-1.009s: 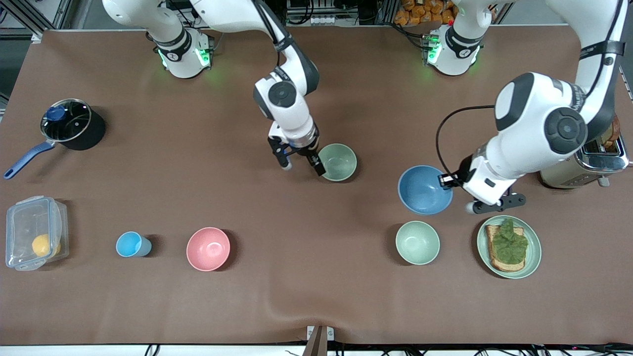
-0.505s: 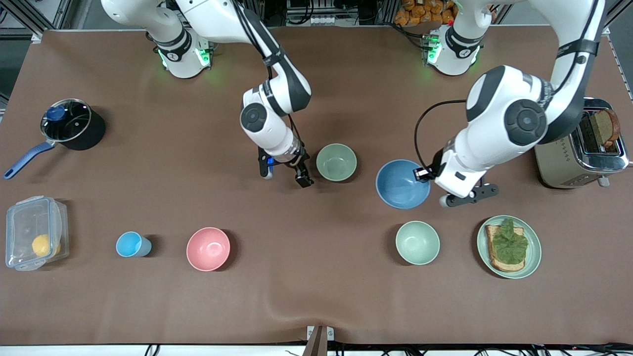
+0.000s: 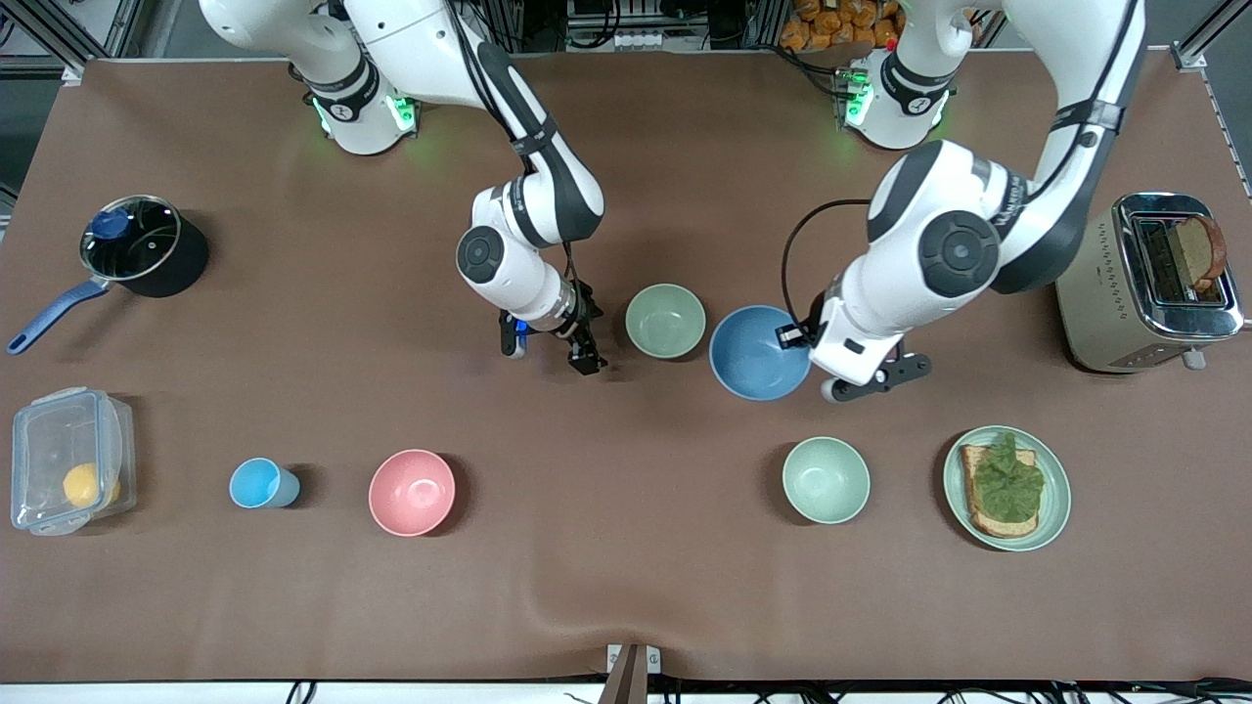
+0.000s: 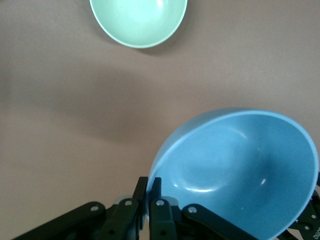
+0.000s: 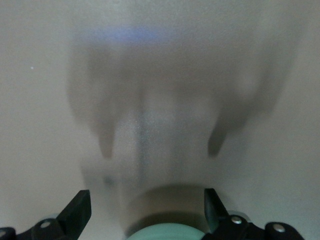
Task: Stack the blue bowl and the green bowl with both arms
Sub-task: 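Position the blue bowl above the green bowl with the left gripper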
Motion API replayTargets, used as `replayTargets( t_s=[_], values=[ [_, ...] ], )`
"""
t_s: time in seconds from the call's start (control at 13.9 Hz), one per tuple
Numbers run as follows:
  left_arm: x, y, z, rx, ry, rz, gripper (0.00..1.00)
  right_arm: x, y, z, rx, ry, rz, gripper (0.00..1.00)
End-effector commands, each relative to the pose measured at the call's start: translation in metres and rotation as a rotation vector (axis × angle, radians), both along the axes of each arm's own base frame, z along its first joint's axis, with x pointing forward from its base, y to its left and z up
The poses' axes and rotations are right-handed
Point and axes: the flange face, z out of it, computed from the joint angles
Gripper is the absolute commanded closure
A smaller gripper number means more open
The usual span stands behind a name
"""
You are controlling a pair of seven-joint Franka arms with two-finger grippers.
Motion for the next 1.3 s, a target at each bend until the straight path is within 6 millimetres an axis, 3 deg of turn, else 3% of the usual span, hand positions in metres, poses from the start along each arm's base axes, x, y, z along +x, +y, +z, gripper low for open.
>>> replayTargets(
  t_s=[0.0, 0.22, 0.65, 1.23],
  values=[
    [-0.013, -0.01, -0.005, 0.002, 0.029, 0.023, 1.0, -0.004, -0.001, -0.001, 0.028, 0.016, -0.012, 0.0],
    [-0.026, -0.027, -0.014, 0.0, 0.043, 0.057, 1.0, -0.009, 0.002, -0.001, 0.051, 0.028, -0.041, 0.0],
    [-0.05, -0.044, -0.045, -0.006, 0.047, 0.092, 1.0, -0.02, 0.013, -0.004, 0.057, 0.034, -0.035, 0.0],
    [-0.072, -0.062, -0.063, -0.012, 0.049, 0.125, 1.0, -0.021, 0.011, -0.009, 0.05, 0.038, -0.036, 0.0]
  ],
)
